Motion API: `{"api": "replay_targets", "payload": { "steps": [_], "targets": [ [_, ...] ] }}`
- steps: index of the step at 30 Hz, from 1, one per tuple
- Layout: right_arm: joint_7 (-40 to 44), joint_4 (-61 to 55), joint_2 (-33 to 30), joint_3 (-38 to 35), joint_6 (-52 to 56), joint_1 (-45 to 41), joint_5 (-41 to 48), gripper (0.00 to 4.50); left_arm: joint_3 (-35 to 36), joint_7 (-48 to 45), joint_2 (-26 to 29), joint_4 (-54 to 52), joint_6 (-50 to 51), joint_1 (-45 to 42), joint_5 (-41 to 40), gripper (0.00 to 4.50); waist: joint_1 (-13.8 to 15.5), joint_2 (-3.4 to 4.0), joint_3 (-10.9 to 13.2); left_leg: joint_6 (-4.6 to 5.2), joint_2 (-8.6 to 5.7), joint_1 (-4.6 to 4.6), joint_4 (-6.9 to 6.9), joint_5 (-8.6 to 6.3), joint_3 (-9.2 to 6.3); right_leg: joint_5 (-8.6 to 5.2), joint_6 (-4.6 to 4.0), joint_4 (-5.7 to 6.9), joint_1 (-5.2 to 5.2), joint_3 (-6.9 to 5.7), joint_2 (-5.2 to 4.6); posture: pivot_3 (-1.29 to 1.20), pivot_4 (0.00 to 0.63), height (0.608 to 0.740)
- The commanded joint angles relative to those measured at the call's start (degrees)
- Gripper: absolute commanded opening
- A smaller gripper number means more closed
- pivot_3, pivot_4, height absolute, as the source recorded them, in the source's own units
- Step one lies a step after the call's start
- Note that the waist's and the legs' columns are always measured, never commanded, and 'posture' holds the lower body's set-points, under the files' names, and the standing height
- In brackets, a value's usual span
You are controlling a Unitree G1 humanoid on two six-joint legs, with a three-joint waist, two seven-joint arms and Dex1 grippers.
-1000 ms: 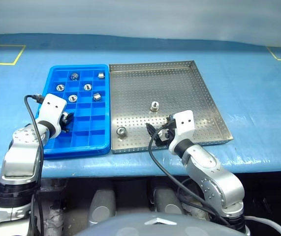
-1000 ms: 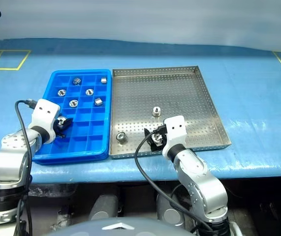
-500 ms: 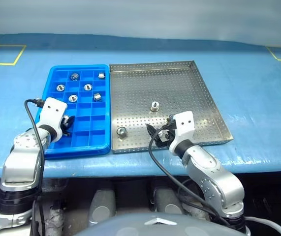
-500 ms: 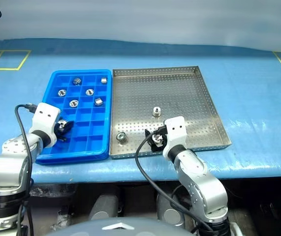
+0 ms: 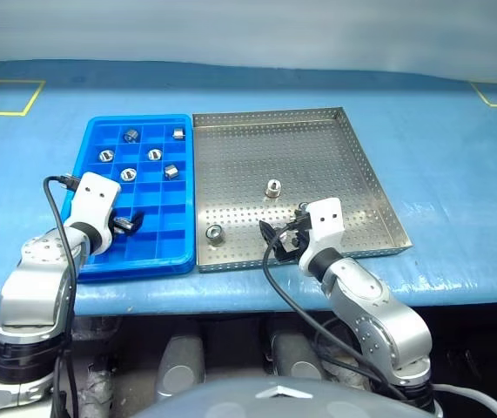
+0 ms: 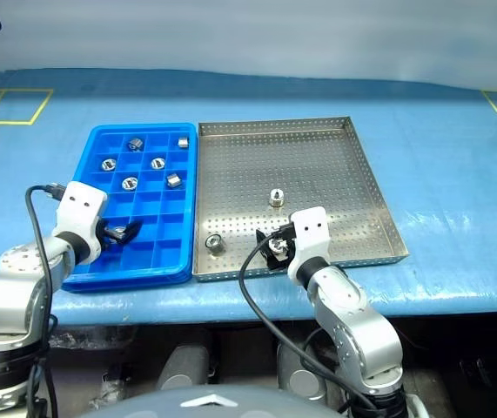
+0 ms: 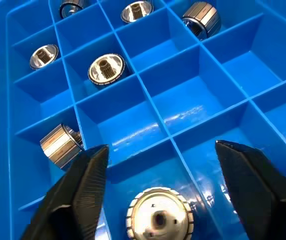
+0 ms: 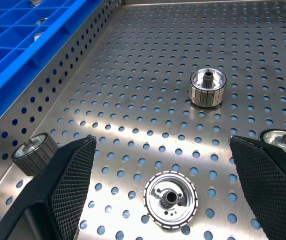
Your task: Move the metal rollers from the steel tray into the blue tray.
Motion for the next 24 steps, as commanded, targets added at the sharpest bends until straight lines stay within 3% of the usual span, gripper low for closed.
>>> {"api": "replay_targets", "payload": {
  "steps": [1, 8, 14, 18, 24],
  "targets": [
    [-0.19, -1.51, 0.25, -0.17, -0.59, -0.08, 0.16, 4.5, 0.49, 0.76, -0.12, -2.63, -1.68, -2.71, -0.4, 4.43, -0.01, -0.01, 0.0, 0.0, 0.0, 0.0, 0.0, 0.0, 0.0, 0.0, 0.0, 0.0, 0.0, 0.0, 0.0, 0.02, 0.15, 0.74],
    [-0.49, -1.79, 0.66, -0.3, -0.51, -0.29, 0.04, 4.5, -2.89, -9.41, -1.47, -2.01, -5.89, -14.11, -10.3, 4.43, 0.47, -0.03, 0.02, -0.03, -0.04, -0.04, 0.01, 0.02, -0.01, 0.01, 0.01, -0.03, 0.01, -0.02, -0.01, 0.01, 0.15, 0.74],
    [-0.86, -1.59, 1.12, -0.95, -0.87, -0.64, 0.06, 4.5, -12.17, -28.27, 8.99, 6.66, -9.9, -22.33, -15.27, 4.43, -0.38, 0.0, 0.04, -0.03, -0.01, 0.02, -0.16, 0.01, 0.01, -0.02, -0.04, -0.04, -0.03, 0.03, 0.07, 0.0, 0.15, 0.74],
    [-1.3, -1.56, 1.36, -1.09, -1.28, -0.05, -0.12, 4.5, -23.05, -39.13, 15.38, 15.31, -13.83, -29.6, -11.25, 4.43, -0.46, 0.03, 0.06, -0.02, 0.01, 0.0, -0.19, 0.01, -0.04, -0.06, -0.1, -0.03, -0.05, -0.01, 0.11, -0.01, 0.15, 0.74],
    [-2.14, -1.4, 2.07, -1.08, -2.36, 1.06, -0.48, 4.5, -35.34, -50.7, 12.87, 30.63, -19.15, -41.44, -5.71, 4.43, -0.39, 0.03, 0.07, -0.02, -0.02, -0.07, -0.18, 0.02, -0.02, -0.06, -0.08, -0.1, -0.07, 0.02, 0.1, -0.04, 0.15, 0.74]
  ]
}}
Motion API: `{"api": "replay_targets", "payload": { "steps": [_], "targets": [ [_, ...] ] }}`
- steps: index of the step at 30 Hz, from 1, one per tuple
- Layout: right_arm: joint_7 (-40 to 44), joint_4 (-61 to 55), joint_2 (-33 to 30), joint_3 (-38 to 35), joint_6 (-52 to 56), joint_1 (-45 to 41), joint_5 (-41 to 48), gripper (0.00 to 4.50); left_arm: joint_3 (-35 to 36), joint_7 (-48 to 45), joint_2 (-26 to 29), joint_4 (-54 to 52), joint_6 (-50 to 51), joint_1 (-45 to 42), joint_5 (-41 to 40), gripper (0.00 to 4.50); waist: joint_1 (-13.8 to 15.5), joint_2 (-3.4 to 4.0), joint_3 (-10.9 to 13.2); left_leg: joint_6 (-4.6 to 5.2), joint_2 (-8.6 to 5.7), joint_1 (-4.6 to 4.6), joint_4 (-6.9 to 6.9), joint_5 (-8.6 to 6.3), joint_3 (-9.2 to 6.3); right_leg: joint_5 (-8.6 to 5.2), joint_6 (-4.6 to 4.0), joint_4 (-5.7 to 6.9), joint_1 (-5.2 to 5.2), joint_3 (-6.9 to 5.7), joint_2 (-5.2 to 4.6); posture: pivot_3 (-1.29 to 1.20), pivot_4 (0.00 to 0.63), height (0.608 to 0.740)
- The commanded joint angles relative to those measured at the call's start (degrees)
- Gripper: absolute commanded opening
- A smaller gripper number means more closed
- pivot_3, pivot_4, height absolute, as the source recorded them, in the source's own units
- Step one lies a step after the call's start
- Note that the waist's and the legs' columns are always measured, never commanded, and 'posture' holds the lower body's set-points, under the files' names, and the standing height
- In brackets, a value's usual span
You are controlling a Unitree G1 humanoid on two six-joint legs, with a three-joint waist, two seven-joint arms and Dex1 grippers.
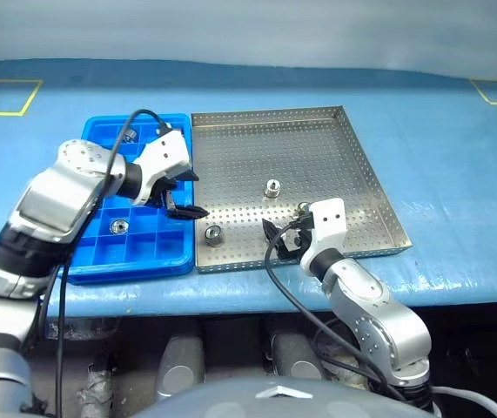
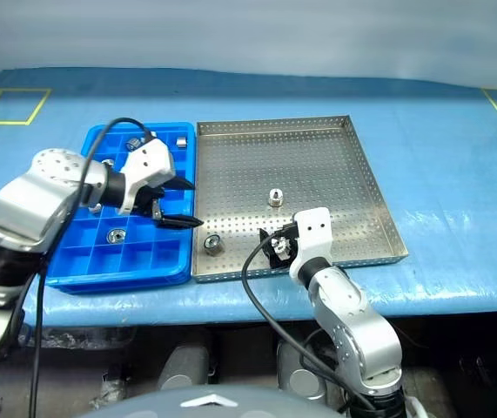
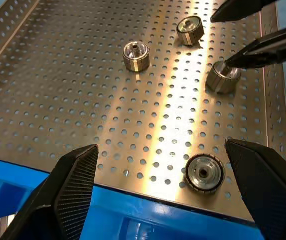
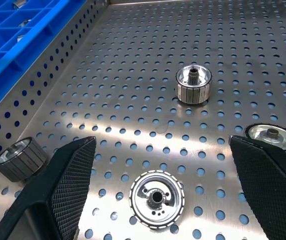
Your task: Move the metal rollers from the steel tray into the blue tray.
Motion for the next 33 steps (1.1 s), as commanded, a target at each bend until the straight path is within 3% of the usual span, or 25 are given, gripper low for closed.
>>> {"api": "replay_targets", "payload": {
  "steps": [1, 11, 19, 33],
  "targets": [
    [-0.61, -1.73, 0.55, -0.41, -1.77, 0.55, -0.23, 4.5, -4.55, -5.71, -2.95, 6.83, -3.65, -6.09, 3.05, 4.43, 0.06, 0.0, 0.0, 0.0, 0.0, -0.04, 0.0, 0.0, 0.0, 0.0, 0.0, 0.0, -0.02, 0.0, 0.0, -0.04, 0.15, 0.74],
    [-1.94, -2.27, 1.21, -0.57, -3.21, 2.2, -1.1, 4.5, -15.01, -16.07, -10.32, 22.3, -14.09, -14.79, 13.4, 4.43, -1.97, 0.01, 0.01, 0.03, 0.01, -0.09, 0.0, -0.02, -0.01, -0.02, 0.03, 0.05, -0.08, 0.05, 0.05, -0.1, 0.15, 0.74],
    [-2.93, -2.26, 1.93, -0.33, -4.43, 3.08, -1.4, 4.5, -18.62, -23.3, -13.73, 27.07, -18.81, -16.65, 18.4, 4.43, -2.66, 0.01, 0.01, 0.03, 0.02, -0.1, 0.04, -0.02, -0.01, -0.03, 0.02, 0.11, -0.09, 0.07, 0.06, -0.13, 0.15, 0.74],
    [-3.25, -1.59, 2.85, -0.33, -5.86, 3.49, -1.71, 4.5, -27.88, -24.68, -11.63, 27.11, -24.07, -18.29, 19.81, 4.43, -3.09, 0.01, 0.01, 0.04, 0.02, -0.09, 0.09, -0.02, -0.03, -0.03, 0.03, 0.17, -0.09, 0.09, 0.06, -0.14, 0.15, 0.74]
  ]
}}
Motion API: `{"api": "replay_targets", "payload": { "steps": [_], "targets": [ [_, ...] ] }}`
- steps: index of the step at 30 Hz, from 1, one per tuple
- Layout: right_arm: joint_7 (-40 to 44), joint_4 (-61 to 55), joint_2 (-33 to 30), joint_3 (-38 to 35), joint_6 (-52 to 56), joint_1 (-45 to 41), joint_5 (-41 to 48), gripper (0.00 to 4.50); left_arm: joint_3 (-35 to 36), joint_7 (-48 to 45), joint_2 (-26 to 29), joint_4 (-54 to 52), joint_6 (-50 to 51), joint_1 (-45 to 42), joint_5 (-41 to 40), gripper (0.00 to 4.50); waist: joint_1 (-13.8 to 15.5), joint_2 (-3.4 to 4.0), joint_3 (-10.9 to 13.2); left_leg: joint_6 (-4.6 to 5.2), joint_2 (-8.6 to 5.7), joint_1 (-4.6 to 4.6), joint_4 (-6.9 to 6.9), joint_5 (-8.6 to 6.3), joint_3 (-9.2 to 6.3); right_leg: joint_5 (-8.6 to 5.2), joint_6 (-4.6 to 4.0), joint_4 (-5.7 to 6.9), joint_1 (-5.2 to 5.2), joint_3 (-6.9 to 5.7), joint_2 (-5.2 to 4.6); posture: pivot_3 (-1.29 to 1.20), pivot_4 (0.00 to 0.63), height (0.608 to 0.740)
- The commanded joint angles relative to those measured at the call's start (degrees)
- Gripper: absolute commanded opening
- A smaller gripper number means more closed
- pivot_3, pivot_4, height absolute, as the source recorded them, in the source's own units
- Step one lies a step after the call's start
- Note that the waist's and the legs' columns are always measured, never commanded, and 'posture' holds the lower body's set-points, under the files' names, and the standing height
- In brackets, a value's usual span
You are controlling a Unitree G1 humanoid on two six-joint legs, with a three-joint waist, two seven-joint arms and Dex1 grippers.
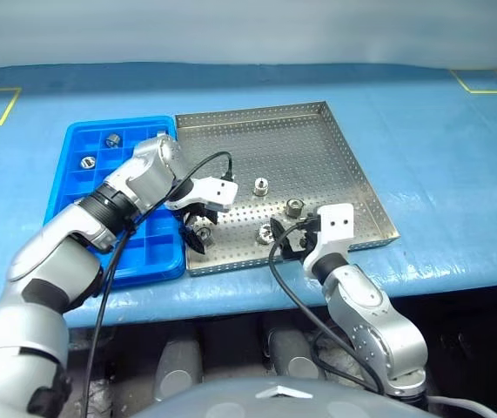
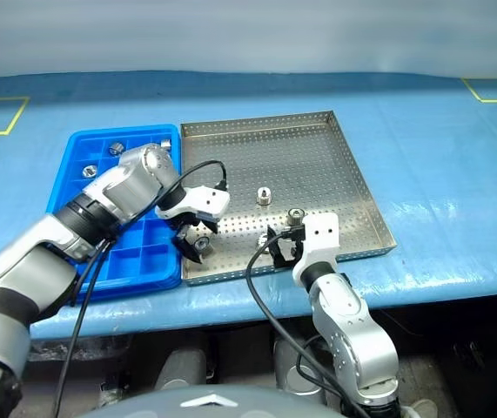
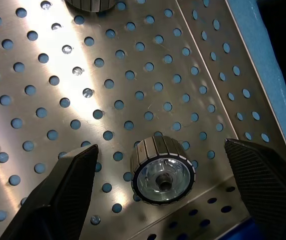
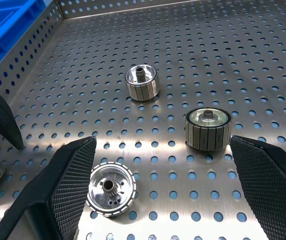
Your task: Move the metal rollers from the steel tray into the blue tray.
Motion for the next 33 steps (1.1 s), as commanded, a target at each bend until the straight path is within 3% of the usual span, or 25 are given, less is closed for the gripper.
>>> {"api": "replay_targets", "payload": {
  "steps": [1, 3, 6, 11, 13, 20, 24, 33],
  "targets": [
    [0.06, -1.58, 0.4, -0.28, -1.36, 0.05, 0.16, 4.5, -2.29, -0.56, 1.65, -0.77, -2.03, -1.99, 0.65, 4.43, -0.02, 0.0, 0.0, 0.0, 0.0, 0.0, 0.01, 0.0, 0.0, 0.0, 0.0, 0.0, 0.0, 0.0, 0.0, -0.14, 0.15, 0.74],
    [0.09, -1.55, 0.46, -0.32, -1.43, 0.06, 0.18, 4.5, -2.66, -0.56, 1.7, -0.62, -2.34, -2.09, 0.74, 4.43, -0.07, 0.0, 0.0, 0.0, 0.0, 0.0, 0.01, 0.0, 0.0, 0.0, 0.0, 0.0, 0.0, 0.01, 0.0, -0.14, 0.15, 0.74],
    [0.08, -1.5, 0.51, -0.3, -1.57, 0.09, 0.14, 4.5, -2.57, -0.56, 1.13, -0.15, -2.63, -1.99, 1.46, 3.85, -0.19, 0.0, 0.0, 0.0, 0.0, 0.01, 0.02, 0.0, 0.0, 0.0, 0.0, 0.01, 0.0, 0.01, 0.0, -0.14, 0.15, 0.74],
    [0.0, -1.48, 0.54, -0.31, -1.62, 0.1, 0.09, 4.5, -1.06, -0.56, 0.1, 0.31, -2.6, -1.44, 2.0, 2.15, -0.36, 0.0, 0.0, 0.0, 0.01, 0.01, 0.04, 0.0, 0.0, 0.0, 0.0, 0.03, 0.01, 0.01, 0.01, -0.14, 0.15, 0.74],
    [0.0, -1.54, 0.51, -0.4, -1.5, 0.06, 0.13, 4.5, 0.05, -0.48, -0.32, 0.5, -3.08, -1.33, 2.55, 1.72, -0.44, 0.0, 0.0, 0.01, 0.0, 0.02, 0.05, 0.0, 0.0, 0.0, 0.0, 0.03, 0.03, 0.0, 0.01, -0.14, 0.15, 0.74],
    [0.1, -1.83, 0.21, -0.36, -0.93, -0.27, 0.13, 4.5, 13.08, 7.66, -4.28, 1.79, 0.79, -1.52, -1.34, 1.73, -0.43, 0.0, 0.0, 0.01, -0.01, -0.05, 0.16, 0.0, -0.04, 0.02, 0.04, 0.03, 0.02, -0.01, 0.0, -0.12, 0.15, 0.74],
    [0.15, -1.78, 0.26, -0.16, -0.8, -0.31, 0.19, 4.5, 21.56, 13.87, -2.91, -2.4, 4.27, 1.99, -3.65, 1.73, -0.99, 0.02, 0.0, 0.01, 0.0, -0.01, 0.16, -0.01, -0.05, 0.03, 0.06, 0.07, 0.03, 0.0, 0.02, -0.1, 0.15, 0.74],
    [1.85, -0.56, -0.35, 0.81, 0.61, -2.14, 0.91, 4.5, 34.94, 20.55, 16.41, -30.5, 12.79, 22.63, -3.72, 1.73, -0.42, 0.06, 0.02, 0.01, 0.14, 0.09, -0.11, -0.01, -0.26, 0.05, 0.06, 0.2, -0.01, -0.13, 0.15, 0.0, 0.15, 0.74]
  ]
}}
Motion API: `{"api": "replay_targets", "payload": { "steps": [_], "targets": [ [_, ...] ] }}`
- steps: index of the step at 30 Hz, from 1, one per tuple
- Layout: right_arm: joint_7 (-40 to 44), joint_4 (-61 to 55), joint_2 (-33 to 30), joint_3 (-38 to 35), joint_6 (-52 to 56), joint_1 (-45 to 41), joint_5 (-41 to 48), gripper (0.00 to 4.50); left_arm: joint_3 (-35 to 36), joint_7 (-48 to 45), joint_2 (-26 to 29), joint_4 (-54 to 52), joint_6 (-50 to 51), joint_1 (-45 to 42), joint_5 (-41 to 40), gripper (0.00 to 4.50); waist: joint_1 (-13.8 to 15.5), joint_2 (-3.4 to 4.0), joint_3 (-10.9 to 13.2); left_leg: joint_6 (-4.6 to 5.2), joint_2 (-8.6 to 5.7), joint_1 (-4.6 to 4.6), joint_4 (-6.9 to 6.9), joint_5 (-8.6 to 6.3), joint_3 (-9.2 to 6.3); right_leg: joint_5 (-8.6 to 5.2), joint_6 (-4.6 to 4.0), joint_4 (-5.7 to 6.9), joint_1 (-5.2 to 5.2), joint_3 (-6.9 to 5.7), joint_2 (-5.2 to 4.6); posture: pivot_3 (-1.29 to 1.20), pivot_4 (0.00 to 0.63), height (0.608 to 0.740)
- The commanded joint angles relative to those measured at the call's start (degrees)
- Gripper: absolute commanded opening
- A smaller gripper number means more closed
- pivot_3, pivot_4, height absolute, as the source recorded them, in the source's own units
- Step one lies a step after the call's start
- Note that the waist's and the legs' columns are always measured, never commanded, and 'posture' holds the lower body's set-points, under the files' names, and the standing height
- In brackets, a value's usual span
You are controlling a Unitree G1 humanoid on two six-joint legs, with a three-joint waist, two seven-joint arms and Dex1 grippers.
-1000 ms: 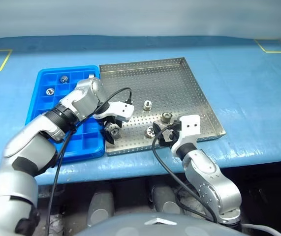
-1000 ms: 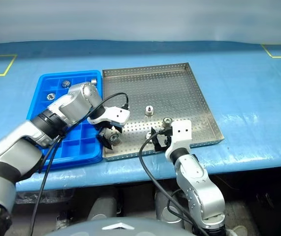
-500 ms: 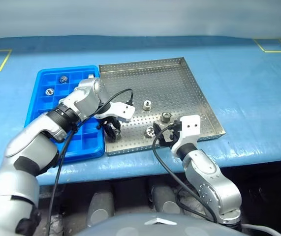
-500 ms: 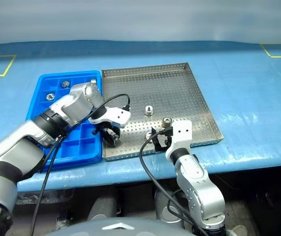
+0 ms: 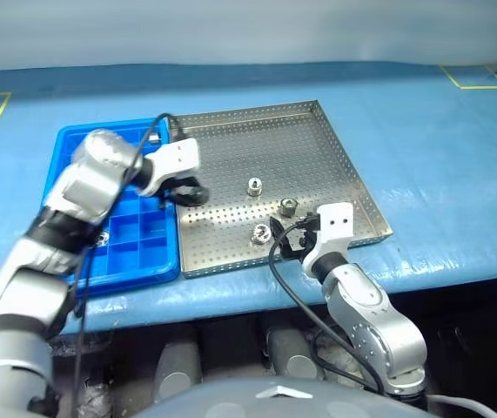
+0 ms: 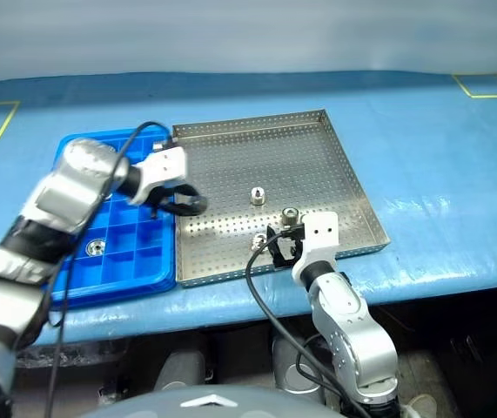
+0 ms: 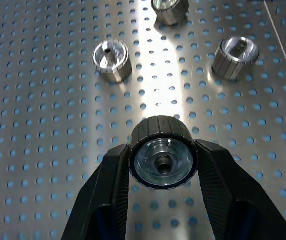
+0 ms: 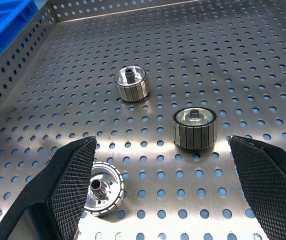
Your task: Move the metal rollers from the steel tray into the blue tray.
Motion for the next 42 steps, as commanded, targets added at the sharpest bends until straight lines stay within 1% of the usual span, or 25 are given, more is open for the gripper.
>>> {"api": "replay_targets", "payload": {
  "steps": [1, 4, 7, 12, 16, 20, 25, 29, 31, 33, 37, 41, 42],
  "targets": [
    [1.2, -0.94, -0.2, 0.76, 0.52, -1.31, 0.93, 4.5, 7.2, 2.43, 6.18, -11.16, 4.52, 5.53, -0.82, 1.73, 0.91, -0.01, 0.0, 0.0, 0.0, -0.01, 0.0, 0.0, -0.04, -0.01, -0.01, 0.0, 0.01, -0.05, -0.02, 0.02, 0.15, 0.74],
    [2.23, 0.07, -0.41, 1.3, 1.06, -2.52, 1.33, 4.5, 13.72, 5.23, 10.59, -18.5, 9.91, 13.42, -1.78, 1.73, 1.8, 0.06, 0.04, 0.0, 0.0, 0.08, -0.06, 0.0, 0.04, -0.12, -0.2, -0.03, 0.04, -0.01, -0.03, 0.05, 0.15, 0.74],
    [3.28, 1.28, -0.71, 1.8, 1.46, -3.88, 1.8, 4.5, 21.34, 8.07, 12.95, -25.18, 15.41, 21.49, -2.8, 1.73, 3.26, 0.03, 0.05, -0.01, -0.01, 0.07, -0.04, 0.0, 0.0, -0.18, -0.29, -0.03, 0.06, -0.08, -0.05, 0.1, 0.15, 0.74],
    [4.89, 3.23, -1.21, 2.89, 1.85, -6.31, 2.22, 4.5, 33.19, 12.56, 12.25, -33.58, 22.9, 31.83, -4.55, 1.73, 5.62, 0.02, 0.07, -0.03, -0.04, 0.06, 0.0, 0.01, 0.01, -0.17, -0.29, -0.13, 0.12, -0.15, -0.13, 0.14, 0.15, 0.74],
    [5.51, 3.73, -1.43, 2.99, 1.94, -6.84, 2.48, 4.5, 39.32, 13.69, 14.11, -38.35, 26.22, 40.72, -4.35, 1.73, 6.15, 0.02, 0.07, -0.03, -0.05, 0.06, -0.01, 0.01, 0.03, -0.18, -0.29, -0.17, 0.12, -0.16, -0.16, 0.16, 0.15, 0.74],
    [5.92, 4.1, -1.65, 3.2, 2.0, -7.01, 2.63, 4.5, 43.38, 16.07, 14.0, -41.04, 29.2, 47.42, -3.68, 1.73, 6.37, 0.03, 0.08, -0.03, -0.03, 0.08, -0.02, 0.01, 0.03, -0.18, -0.29, -0.16, 0.12, -0.19, -0.16, 0.16, 0.15, 0.74],
    [6.25, 4.43, -1.83, 3.55, 2.09, -7.24, 2.67, 4.5, 43.79, 20.4, 13.31, -41.63, 30.61, 53.1, -2.66, 1.73, 6.67, 0.04, 0.09, -0.05, -0.02, 0.13, -0.02, 0.02, 0.04, -0.18, -0.29, -0.15, 0.14, -0.19, -0.18, 0.16, 0.15, 0.74],
    [6.3, 4.28, -1.8, 3.63, 2.12, -7.16, 2.48, 4.5, 42.01, 24.43, 11.79, -40.69, 30.45, 53.9, -2.89, 1.73, 6.84, 0.06, 0.1, -0.05, -0.03, 0.13, -0.02, 0.02, 0.07, -0.18, -0.29, -0.17, 0.13, -0.19, -0.22, 0.16, 0.15, 0.74],
    [6.28, 3.99, -1.8, 3.77, 2.17, -6.94, 2.47, 4.5, 40.36, 27.22, 9.7, -39.41, 29.41, 52.68, -3.07, 1.73, 6.97, 0.08, 0.1, -0.05, -0.04, 0.13, -0.04, 0.01, 0.1, -0.18, -0.29, -0.18, 0.12, -0.19, -0.23, 0.16, 0.15, 0.74],
    [6.23, 3.76, -1.79, 3.86, 2.2, -6.72, 2.47, 4.5, 38.73, 28.97, 9.12, -38.39, 28.87, 51.7, -3.08, 1.73, 7.15, 0.05, 0.08, -0.05, -0.05, 0.15, -0.06, 0.02, 0.13, -0.18, -0.29, -0.18, 0.12, -0.19, -0.24, 0.16, 0.15, 0.74],
    [5.84, 3.25, -1.7, 3.87, 2.36, -6.43, 2.39, 4.5, 36.07, 30.56, 9.3, -36.47, 28.01, 49.77, -3.86, 1.73, 7.15, 0.06, 0.09, -0.05, -0.04, 0.16, -0.08, 0.02, 0.15, -0.18, -0.3, -0.18, 0.11, -0.19, -0.23, 0.15, 0.15, 0.74],
    [5.42, 2.72, -1.63, 3.61, 2.4, -5.96, 2.28, 4.5, 34.69, 30.05, 10.6, -35.5, 28.14, 48.97, -4.99, 1.73, 7.04, 0.06, 0.09, -0.06, -0.04, 0.15, -0.1, 0.01, 0.18, -0.18, -0.3, -0.19, 0.1, -0.18, -0.24, 0.12, 0.15, 0.74],
    [5.26, 2.56, -1.63, 3.5, 2.41, -5.78, 2.24, 4.5, 34.38, 30.07, 11.06, -35.35, 27.9, 48.84, -4.96, 2.08, 6.99, 0.06, 0.08, -0.06, -0.04, 0.16, -0.13, 0.01, 0.22, -0.18, -0.3, -0.2, 0.08, -0.16, -0.25, 0.12, 0.15, 0.74]
  ]
}}
